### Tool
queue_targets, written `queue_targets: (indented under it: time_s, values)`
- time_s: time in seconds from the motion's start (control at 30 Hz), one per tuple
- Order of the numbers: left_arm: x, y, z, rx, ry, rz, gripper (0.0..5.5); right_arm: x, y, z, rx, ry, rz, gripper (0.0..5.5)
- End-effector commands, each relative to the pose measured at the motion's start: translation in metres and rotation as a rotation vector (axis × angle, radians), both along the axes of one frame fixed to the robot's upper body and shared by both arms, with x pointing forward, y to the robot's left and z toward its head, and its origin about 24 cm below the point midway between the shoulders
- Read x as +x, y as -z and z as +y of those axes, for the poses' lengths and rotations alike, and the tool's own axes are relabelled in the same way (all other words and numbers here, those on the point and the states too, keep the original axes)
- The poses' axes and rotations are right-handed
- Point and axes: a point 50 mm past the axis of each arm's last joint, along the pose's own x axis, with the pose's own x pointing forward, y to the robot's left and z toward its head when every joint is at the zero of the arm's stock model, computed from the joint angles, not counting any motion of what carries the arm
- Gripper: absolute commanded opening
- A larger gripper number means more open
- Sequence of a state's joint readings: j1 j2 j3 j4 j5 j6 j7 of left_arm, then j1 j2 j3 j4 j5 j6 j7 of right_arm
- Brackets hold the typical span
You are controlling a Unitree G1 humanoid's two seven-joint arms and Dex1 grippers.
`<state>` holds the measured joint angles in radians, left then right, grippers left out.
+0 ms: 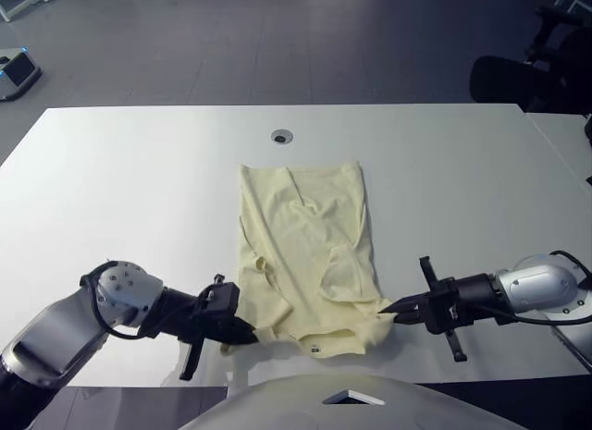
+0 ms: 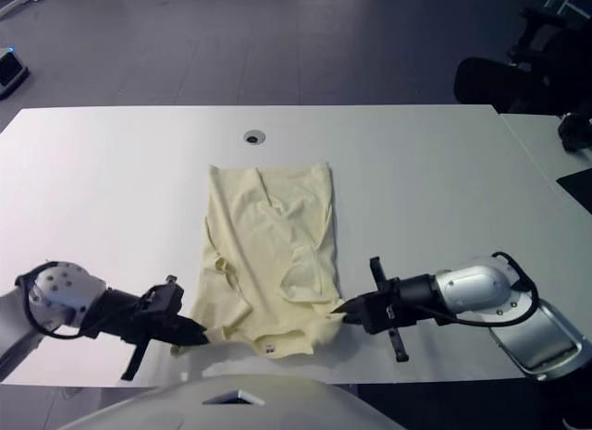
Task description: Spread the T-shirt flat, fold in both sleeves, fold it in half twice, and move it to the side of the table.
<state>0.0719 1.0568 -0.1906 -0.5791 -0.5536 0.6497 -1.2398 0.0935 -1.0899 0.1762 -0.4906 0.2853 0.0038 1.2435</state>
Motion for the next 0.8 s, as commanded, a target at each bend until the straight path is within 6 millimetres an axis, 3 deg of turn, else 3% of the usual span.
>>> queue_targets:
  time_s: [0.03, 0.47, 0.8]
  values:
    - [0.029, -0.016, 0.001, -0.030, -0.015, -0.026, 0.00, 0.024, -0.009, -0.001, 0.028, 0.026, -0.007, 0.02]
    - [0.122, -0.047, -0.003, -0.068, -0.088, -0.169, 0.00, 0.108, -0.026, 0.011, 0.115, 0.121, -0.055, 0.02]
    - [0.173, -0.060, -0.006, -0.079, -0.173, -0.261, 0.00, 0.155, -0.028, 0.016, 0.134, 0.195, -0.102, 0.02]
